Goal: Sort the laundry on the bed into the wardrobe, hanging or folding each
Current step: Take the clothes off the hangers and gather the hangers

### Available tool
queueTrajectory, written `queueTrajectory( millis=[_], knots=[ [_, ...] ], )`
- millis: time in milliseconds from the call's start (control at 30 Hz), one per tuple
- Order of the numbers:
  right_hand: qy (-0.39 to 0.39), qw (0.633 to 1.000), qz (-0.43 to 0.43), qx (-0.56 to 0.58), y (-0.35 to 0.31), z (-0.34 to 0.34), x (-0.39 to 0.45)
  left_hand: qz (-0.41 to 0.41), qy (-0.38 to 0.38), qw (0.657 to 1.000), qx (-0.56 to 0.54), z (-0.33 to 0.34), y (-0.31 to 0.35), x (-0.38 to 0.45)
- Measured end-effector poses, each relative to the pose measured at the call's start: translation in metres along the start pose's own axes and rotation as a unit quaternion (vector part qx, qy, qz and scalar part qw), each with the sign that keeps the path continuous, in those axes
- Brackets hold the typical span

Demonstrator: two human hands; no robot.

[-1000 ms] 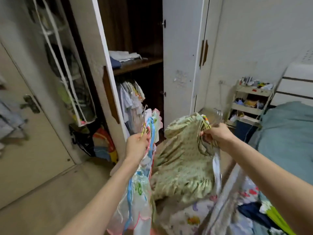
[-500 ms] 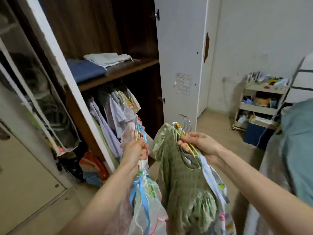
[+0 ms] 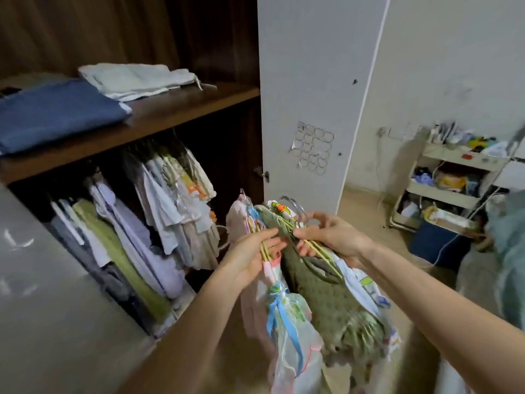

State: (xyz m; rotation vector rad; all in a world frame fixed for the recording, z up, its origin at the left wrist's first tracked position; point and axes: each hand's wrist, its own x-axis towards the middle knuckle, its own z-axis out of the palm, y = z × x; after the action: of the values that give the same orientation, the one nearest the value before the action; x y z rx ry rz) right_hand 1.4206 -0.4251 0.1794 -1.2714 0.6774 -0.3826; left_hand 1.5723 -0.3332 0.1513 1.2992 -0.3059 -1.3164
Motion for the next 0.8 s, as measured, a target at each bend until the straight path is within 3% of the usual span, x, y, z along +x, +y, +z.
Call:
queueTrajectory(
  millis=[167,433,633,700,800],
  knots=[
    [-0.053,0.995,-0.022,-0.081,-0.026,-0.030,0.072,0.010,0.007,1.000,0.024,0.025,0.046,0.067],
    [-0.181,0.973,-0.024,-0.142,-0.060,-0.094,0.198,0.025,0.115,0.991,-0.066,0.063,0.094,0.181],
    [-0.190,0.963,-0.017,-0.189,-0.079,-0.127,0.253,0.077,0.224,0.957,-0.168,0.086,0.109,0.226],
    [-0.136,0.932,-0.123,-0.314,-0.077,-0.132,0.260,0.092,0.280,0.935,-0.195,0.085,0.116,0.237],
    [-0.009,0.809,-0.296,-0.508,-0.064,-0.153,0.266,0.112,0.308,0.921,-0.212,0.081,0.122,0.249]
  ],
)
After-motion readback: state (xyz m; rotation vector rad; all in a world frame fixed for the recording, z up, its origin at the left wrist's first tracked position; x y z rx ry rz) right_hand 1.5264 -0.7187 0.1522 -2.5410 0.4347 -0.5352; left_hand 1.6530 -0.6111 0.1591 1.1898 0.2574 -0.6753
